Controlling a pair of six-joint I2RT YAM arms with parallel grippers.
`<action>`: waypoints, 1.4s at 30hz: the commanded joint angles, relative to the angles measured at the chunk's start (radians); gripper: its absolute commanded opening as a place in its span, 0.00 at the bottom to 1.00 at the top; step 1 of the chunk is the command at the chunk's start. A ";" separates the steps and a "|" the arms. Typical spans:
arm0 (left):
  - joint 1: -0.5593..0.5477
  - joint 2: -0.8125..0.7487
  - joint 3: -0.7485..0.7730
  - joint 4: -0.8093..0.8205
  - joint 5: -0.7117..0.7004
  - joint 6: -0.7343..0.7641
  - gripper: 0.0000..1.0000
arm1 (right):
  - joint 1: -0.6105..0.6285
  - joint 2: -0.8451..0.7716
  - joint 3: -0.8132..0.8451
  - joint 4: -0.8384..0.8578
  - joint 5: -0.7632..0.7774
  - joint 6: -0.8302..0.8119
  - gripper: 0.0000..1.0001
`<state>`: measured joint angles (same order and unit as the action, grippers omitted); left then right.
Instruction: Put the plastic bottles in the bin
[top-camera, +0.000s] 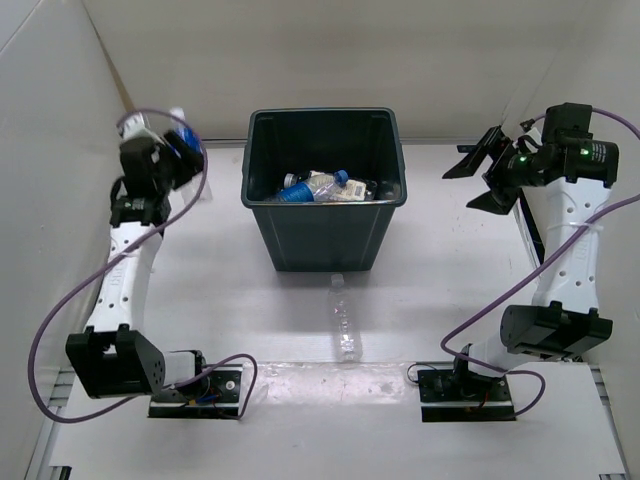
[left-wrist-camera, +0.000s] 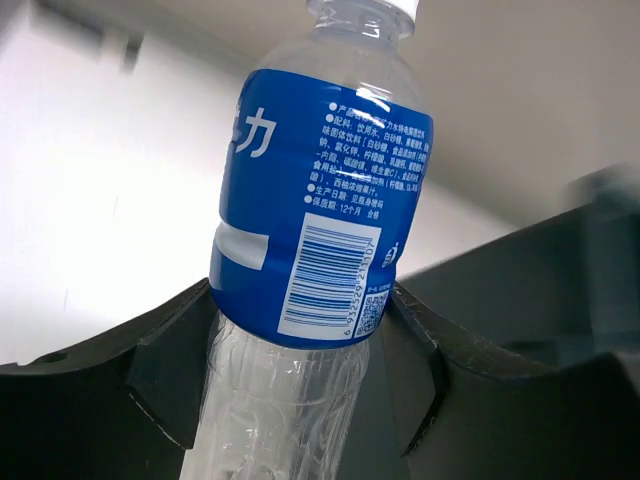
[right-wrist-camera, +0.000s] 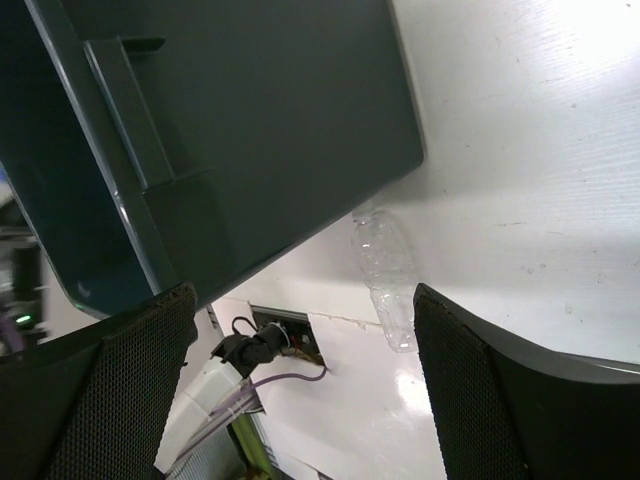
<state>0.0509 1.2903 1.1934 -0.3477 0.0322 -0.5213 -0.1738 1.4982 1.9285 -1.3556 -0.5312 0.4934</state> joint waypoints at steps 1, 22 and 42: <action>0.003 -0.046 0.184 0.035 0.015 0.075 0.48 | 0.016 0.005 0.047 -0.054 -0.018 -0.012 0.90; -0.474 0.164 0.601 0.067 0.198 0.053 0.76 | 0.043 -0.038 0.024 -0.056 -0.016 -0.010 0.90; -0.364 -0.155 0.471 -0.255 -0.064 0.155 1.00 | 0.059 -0.265 -0.147 -0.036 0.079 0.001 0.90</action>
<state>-0.3237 1.3106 1.7214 -0.5167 0.0700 -0.4080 -0.1307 1.3197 1.8057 -1.3537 -0.5007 0.4961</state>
